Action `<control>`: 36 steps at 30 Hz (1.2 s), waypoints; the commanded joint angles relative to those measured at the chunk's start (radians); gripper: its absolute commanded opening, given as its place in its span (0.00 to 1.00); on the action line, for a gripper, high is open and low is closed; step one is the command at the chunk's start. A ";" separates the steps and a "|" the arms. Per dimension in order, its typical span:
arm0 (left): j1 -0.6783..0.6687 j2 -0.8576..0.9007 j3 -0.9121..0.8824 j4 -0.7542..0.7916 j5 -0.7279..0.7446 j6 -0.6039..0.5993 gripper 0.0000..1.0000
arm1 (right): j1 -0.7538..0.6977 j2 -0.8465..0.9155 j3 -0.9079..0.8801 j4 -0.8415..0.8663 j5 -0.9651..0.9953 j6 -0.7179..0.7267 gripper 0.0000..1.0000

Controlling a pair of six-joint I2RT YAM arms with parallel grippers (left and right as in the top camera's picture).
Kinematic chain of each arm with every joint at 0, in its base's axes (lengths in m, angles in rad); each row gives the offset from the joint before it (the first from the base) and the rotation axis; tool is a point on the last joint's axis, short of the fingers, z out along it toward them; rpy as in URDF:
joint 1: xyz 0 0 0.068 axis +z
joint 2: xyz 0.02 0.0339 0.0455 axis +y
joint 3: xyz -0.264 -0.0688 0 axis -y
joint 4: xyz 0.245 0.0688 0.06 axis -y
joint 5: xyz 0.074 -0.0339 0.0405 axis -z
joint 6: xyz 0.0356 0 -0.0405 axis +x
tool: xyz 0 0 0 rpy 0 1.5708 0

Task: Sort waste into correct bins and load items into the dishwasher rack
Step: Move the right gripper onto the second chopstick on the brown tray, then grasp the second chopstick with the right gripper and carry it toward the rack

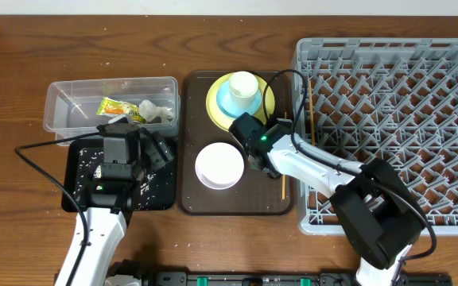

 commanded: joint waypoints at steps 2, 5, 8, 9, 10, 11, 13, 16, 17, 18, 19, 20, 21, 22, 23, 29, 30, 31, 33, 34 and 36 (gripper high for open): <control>0.005 0.002 0.016 -0.002 -0.008 0.006 0.84 | -0.018 0.005 -0.004 0.003 -0.031 0.009 0.45; 0.005 0.002 0.016 -0.002 -0.008 0.006 0.84 | -0.018 0.005 -0.004 0.003 -0.044 0.009 0.57; 0.005 0.002 0.016 -0.002 -0.008 0.006 0.84 | -0.023 0.005 -0.004 -0.008 -0.043 -0.018 0.59; 0.005 0.002 0.016 -0.002 -0.008 0.006 0.84 | -0.027 0.005 -0.004 -0.010 -0.043 -0.028 0.58; 0.005 0.002 0.016 -0.002 -0.008 0.006 0.84 | -0.031 0.005 -0.004 -0.012 -0.043 -0.030 0.57; 0.005 0.002 0.016 -0.002 -0.008 0.006 0.84 | -0.035 0.005 -0.004 -0.014 -0.044 -0.030 0.56; 0.005 0.002 0.016 -0.002 -0.008 0.006 0.84 | -0.039 0.005 -0.004 -0.013 -0.059 -0.029 0.55; 0.005 0.002 0.016 -0.002 -0.008 0.006 0.84 | -0.039 0.005 -0.004 -0.009 -0.105 -0.029 0.53; 0.005 0.002 0.016 -0.002 -0.008 0.006 0.84 | -0.039 0.005 -0.004 -0.008 -0.118 -0.029 0.53; 0.005 0.002 0.016 -0.002 -0.008 0.006 0.84 | -0.039 0.005 -0.004 -0.007 -0.132 -0.029 0.52; 0.005 0.002 0.016 -0.002 -0.008 0.006 0.84 | -0.039 0.005 -0.004 -0.007 -0.146 -0.029 0.52; 0.005 0.002 0.016 -0.002 -0.008 0.006 0.84 | -0.039 0.005 -0.004 -0.007 -0.164 -0.029 0.52; 0.005 0.002 0.016 -0.002 -0.008 0.006 0.84 | -0.039 0.005 -0.004 -0.007 -0.184 -0.029 0.55; 0.005 0.002 0.016 -0.002 -0.008 0.006 0.84 | -0.039 0.005 -0.004 -0.008 -0.199 -0.029 0.56; 0.005 0.002 0.016 -0.002 -0.008 0.006 0.84 | -0.039 0.005 -0.004 -0.008 -0.208 -0.029 0.56; 0.005 0.002 0.016 -0.002 -0.008 0.006 0.84 | -0.039 0.005 -0.004 -0.007 -0.216 -0.029 0.55; 0.005 0.002 0.016 -0.002 -0.008 0.006 0.84 | -0.039 0.005 -0.004 -0.008 -0.216 -0.029 0.55; 0.005 0.002 0.016 -0.002 -0.008 0.006 0.84 | -0.039 0.005 -0.004 -0.007 -0.216 -0.030 0.53; 0.005 0.002 0.016 -0.002 -0.008 0.006 0.84 | -0.040 0.005 -0.004 -0.002 -0.205 -0.050 0.52; 0.005 0.002 0.016 -0.002 -0.008 0.006 0.84 | -0.040 0.005 -0.004 0.001 -0.187 -0.055 0.52; 0.005 0.002 0.016 -0.002 -0.008 0.006 0.85 | -0.040 0.005 -0.004 0.002 -0.126 -0.055 0.53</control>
